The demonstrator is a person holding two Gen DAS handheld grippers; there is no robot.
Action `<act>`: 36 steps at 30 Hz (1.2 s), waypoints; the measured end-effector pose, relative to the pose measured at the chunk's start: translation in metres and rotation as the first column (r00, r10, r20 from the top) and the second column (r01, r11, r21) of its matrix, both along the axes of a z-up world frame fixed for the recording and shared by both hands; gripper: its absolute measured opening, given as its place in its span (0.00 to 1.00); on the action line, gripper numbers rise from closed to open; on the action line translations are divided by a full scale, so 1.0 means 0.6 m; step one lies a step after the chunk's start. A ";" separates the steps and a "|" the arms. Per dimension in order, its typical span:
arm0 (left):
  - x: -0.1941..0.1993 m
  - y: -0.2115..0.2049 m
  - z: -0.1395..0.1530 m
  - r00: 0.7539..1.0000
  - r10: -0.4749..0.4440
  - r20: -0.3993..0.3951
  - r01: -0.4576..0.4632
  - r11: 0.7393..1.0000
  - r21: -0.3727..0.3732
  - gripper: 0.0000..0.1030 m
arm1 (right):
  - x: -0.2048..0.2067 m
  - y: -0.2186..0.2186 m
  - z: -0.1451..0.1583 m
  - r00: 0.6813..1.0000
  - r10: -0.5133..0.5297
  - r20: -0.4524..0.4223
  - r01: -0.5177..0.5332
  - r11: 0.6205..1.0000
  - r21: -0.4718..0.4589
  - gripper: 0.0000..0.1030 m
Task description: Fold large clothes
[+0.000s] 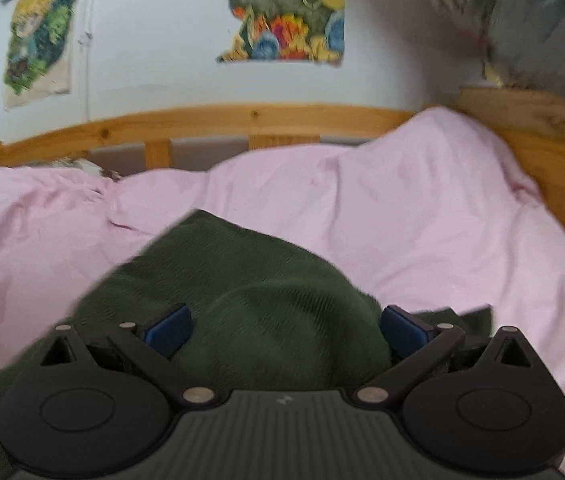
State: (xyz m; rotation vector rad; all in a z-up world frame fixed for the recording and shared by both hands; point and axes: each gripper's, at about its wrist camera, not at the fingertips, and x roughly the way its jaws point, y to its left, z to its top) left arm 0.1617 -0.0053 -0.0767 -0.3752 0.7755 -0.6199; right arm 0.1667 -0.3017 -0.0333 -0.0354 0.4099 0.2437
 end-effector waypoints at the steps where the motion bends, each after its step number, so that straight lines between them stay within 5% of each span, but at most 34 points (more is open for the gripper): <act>1: -0.007 0.008 0.006 1.000 0.007 0.000 -0.007 1.000 -0.023 0.99 | -0.014 0.006 0.004 1.000 0.022 0.011 -0.022 1.000 -0.012 1.00; 9: -0.022 0.016 0.006 0.999 0.006 -0.046 -0.007 1.000 -0.014 0.99 | -0.076 0.017 -0.070 0.996 -0.022 0.084 0.024 0.999 -0.021 1.00; 13: -0.026 0.002 0.002 1.000 -0.019 -0.005 0.019 0.999 0.043 0.99 | -0.071 0.020 -0.096 0.992 -0.036 0.119 0.041 0.999 -0.034 0.99; 17: -0.025 -0.005 -0.006 0.999 -0.019 0.028 0.017 0.997 0.080 0.99 | -0.067 0.017 -0.094 0.994 -0.044 0.103 0.047 0.999 -0.022 0.99; 27: -0.055 0.014 0.018 0.999 0.040 0.032 -0.041 0.999 0.035 0.99 | -0.094 -0.022 -0.057 0.999 0.038 -0.037 -0.034 0.994 0.108 1.00; 33: -0.052 0.010 0.007 0.999 0.031 0.012 -0.032 0.996 0.087 0.99 | -0.082 -0.003 -0.087 1.000 0.023 -0.013 -0.023 0.999 0.049 1.00; 36: -0.055 -0.005 0.003 0.997 0.006 0.079 -0.018 0.988 0.152 0.99 | -0.078 -0.008 -0.092 1.000 0.023 -0.018 -0.022 0.998 0.063 1.00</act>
